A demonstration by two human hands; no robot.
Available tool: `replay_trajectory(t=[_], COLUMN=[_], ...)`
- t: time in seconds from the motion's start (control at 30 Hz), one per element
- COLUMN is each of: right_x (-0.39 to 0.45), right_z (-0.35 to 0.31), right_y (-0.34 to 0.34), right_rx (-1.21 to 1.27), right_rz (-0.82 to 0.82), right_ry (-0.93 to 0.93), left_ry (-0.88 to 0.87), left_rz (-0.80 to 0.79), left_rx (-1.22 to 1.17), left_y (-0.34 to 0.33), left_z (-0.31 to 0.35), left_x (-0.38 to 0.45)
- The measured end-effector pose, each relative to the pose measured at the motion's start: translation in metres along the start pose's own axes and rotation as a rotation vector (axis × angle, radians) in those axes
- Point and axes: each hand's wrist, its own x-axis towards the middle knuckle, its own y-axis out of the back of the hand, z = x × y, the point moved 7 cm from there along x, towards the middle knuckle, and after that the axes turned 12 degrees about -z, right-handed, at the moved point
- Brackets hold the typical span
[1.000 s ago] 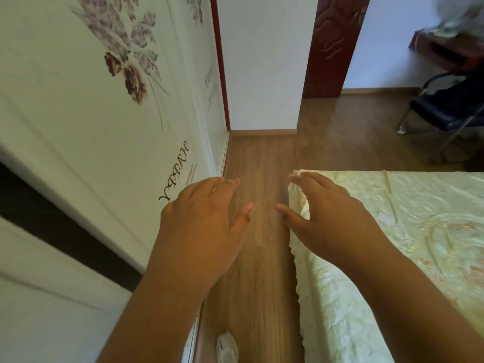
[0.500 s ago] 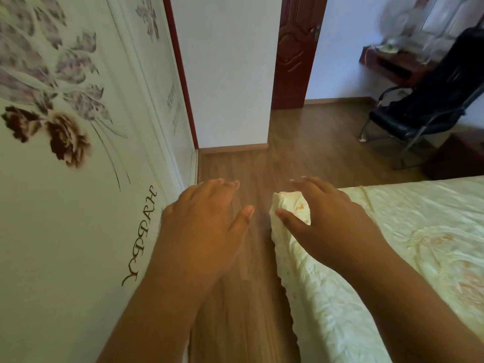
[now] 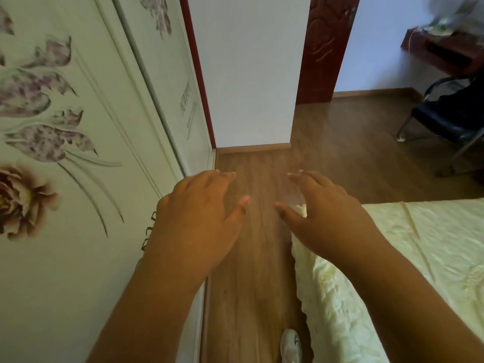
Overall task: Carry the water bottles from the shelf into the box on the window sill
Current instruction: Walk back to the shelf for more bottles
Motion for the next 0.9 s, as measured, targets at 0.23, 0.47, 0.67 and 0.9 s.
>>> replay_trajectory(t=[0.23, 0.47, 0.67, 0.9], right_x=[0.098, 0.161, 0.212, 0.282], right_z=[0.021, 0.040, 0.065, 0.076], right_y=[0.057, 0.084, 0.107, 0.130], right_rx=[0.000, -0.011, -0.031, -0.051], right_rz=[0.021, -0.013, 0.023, 0.072], right_ry=[0.104, 0.159, 0.098, -0.004], left_ry=[0.053, 0.050, 0.006, -0.067], left_rz=[0.103, 0.063, 0.057, 0.011], left_rx=[0.016, 0.007, 0.002, 0.018], left_y=[0.048, 0.043, 0.051, 0.064], left_z=[0.047, 0.067, 0.085, 0.090], left_x=[0.074, 0.134, 0.196, 0.298])
